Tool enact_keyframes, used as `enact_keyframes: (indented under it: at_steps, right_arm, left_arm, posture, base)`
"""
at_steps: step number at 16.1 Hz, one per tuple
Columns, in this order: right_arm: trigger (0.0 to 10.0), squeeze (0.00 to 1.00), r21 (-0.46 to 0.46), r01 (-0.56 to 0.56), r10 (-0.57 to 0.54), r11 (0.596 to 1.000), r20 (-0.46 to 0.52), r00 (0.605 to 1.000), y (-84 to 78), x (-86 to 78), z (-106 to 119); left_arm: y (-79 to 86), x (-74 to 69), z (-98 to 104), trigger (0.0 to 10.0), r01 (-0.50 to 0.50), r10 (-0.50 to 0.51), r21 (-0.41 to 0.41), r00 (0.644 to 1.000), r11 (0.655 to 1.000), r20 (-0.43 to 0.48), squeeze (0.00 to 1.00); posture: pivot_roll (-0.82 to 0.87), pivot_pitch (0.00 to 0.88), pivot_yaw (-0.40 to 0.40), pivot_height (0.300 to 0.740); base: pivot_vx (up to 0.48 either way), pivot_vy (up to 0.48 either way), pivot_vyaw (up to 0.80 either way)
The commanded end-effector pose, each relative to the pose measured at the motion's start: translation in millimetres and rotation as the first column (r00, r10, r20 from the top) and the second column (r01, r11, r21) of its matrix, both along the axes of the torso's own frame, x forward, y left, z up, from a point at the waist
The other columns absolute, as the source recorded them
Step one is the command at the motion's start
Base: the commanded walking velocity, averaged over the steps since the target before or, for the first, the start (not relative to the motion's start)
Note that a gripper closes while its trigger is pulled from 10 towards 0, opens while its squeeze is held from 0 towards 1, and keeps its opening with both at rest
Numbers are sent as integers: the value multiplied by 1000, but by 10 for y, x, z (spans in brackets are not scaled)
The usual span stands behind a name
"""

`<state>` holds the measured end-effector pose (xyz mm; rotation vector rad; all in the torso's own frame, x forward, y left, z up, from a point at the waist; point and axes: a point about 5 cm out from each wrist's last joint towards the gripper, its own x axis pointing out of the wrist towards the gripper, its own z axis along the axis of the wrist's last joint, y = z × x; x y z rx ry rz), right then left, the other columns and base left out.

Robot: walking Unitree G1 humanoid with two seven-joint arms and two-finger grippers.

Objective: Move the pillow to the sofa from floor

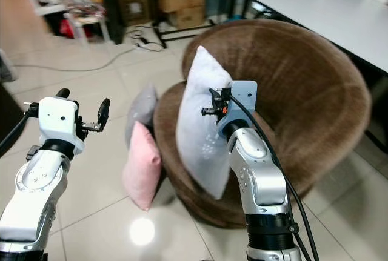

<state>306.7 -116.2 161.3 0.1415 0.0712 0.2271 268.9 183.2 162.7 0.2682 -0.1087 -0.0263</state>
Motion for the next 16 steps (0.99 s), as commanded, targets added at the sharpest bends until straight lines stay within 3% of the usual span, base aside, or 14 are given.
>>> enact_keyframes:
  at_steps: [1, 5, 7, 11, 14, 16]
  right_arm:
    - [10000, 0, 5, -34, 34, 999, 73, 997, 50, 0, 171]
    - [10000, 0, -3, -62, 62, 998, 89, 994, 62, 1, 201]
    - [10000, 0, 2, -85, 84, 996, 78, 993, 93, 11, 182]
    - [10000, 0, 1, -101, 101, 995, 72, 992, 139, -8, 167]
    - [10000, 0, 0, -109, 108, 994, 67, 992, 146, -27, 149]
    - [10000, 0, 0, -112, 111, 994, 71, 991, 139, -33, 151]
  left_arm:
    - [0, 10, 19, 10000, 11, -10, -6, 1000, 1000, 11, 0]
    - [-28, -5, 25, 10000, 23, -23, 0, 1000, 1000, 13, 0]
    - [14, -33, 21, 10000, 9, -9, 8, 1000, 1000, 11, 0]
    - [51, -70, 21, 10000, 2, -2, 8, 1000, 1000, 8, 0]
    - [60, -84, 20, 10000, 5, -5, 11, 1000, 1000, 1, 0]
    - [54, -86, 19, 10000, 6, -6, 12, 1000, 1000, -1, 0]
  posture:
    - [-81, 0, 8, 740]
    - [-83, 0, 11, 740]
    - [-83, 0, 11, 740]
    - [-35, 0, -12, 740]
    - [-36, 0, -8, 740]
    - [-35, 0, -8, 740]
  base:
    - [0, 0, -781]
    - [279, 0, 0]
    - [311, 0, -800]
    - [310, 0, 0]
    - [307, 0, -800]
    - [309, 0, 0]
